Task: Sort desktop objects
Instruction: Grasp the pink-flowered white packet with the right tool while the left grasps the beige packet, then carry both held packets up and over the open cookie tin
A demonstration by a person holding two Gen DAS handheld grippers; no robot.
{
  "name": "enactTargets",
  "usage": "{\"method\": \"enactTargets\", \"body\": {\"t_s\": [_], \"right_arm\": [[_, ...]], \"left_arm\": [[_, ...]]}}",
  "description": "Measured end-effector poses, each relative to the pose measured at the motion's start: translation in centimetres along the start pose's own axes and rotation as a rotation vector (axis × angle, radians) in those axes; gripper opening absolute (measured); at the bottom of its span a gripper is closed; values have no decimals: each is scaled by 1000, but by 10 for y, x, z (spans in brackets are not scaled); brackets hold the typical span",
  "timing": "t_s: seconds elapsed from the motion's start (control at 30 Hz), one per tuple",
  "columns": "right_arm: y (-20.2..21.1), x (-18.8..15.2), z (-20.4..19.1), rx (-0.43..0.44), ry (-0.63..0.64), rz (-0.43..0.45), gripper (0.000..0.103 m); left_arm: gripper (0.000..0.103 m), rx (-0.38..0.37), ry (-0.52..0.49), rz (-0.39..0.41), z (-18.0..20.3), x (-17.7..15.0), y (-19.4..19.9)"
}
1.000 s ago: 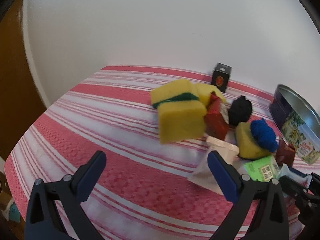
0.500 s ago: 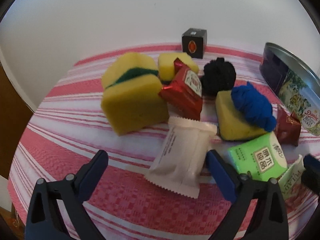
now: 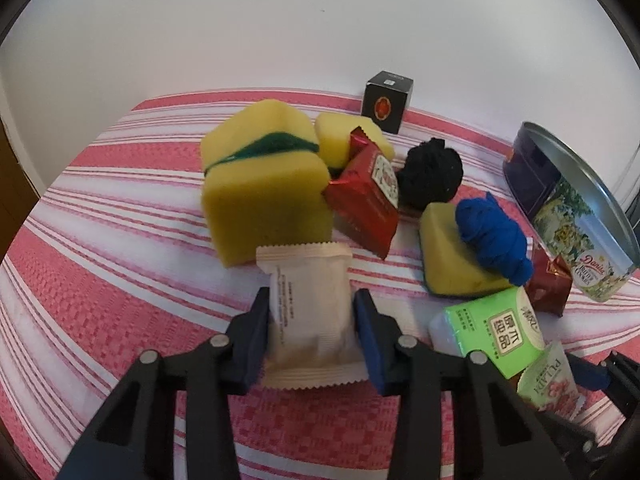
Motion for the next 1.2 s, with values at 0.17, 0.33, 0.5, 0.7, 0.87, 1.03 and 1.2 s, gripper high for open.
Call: {"method": "enactTargets", "body": {"t_s": [0.17, 0.33, 0.5, 0.7, 0.87, 1.03, 1.2], "right_arm": [[0, -3, -9, -77, 94, -12, 42], [11, 0, -5, -100, 93, 25, 41], [40, 16, 8, -88, 36, 157, 41], [72, 39, 31, -114, -32, 291, 41], [98, 49, 57, -180, -67, 376, 42], [124, 55, 89, -278, -77, 436, 42], [149, 58, 119, -414, -35, 509, 42]], "left_arm": [[37, -29, 17, 6, -1, -2, 4], [37, -54, 92, 39, -13, -4, 16], [37, -22, 86, 160, -7, 5, 42], [37, -76, 64, 230, 21, 23, 64], [37, -132, 11, 266, 59, 36, 78], [37, -194, -36, 278, 110, 46, 77], [37, -231, -71, 302, 160, 59, 76]]}}
Point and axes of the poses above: each gripper's, at about its wrist camera, not at the fingertips, and y roughly against the way its jaws point, z to its right, x to its top, the point moved 5 cm from there along -y, roughly the way its jaws point, and after that the axes turned 15 degrees about z, right-handed, at the moved point
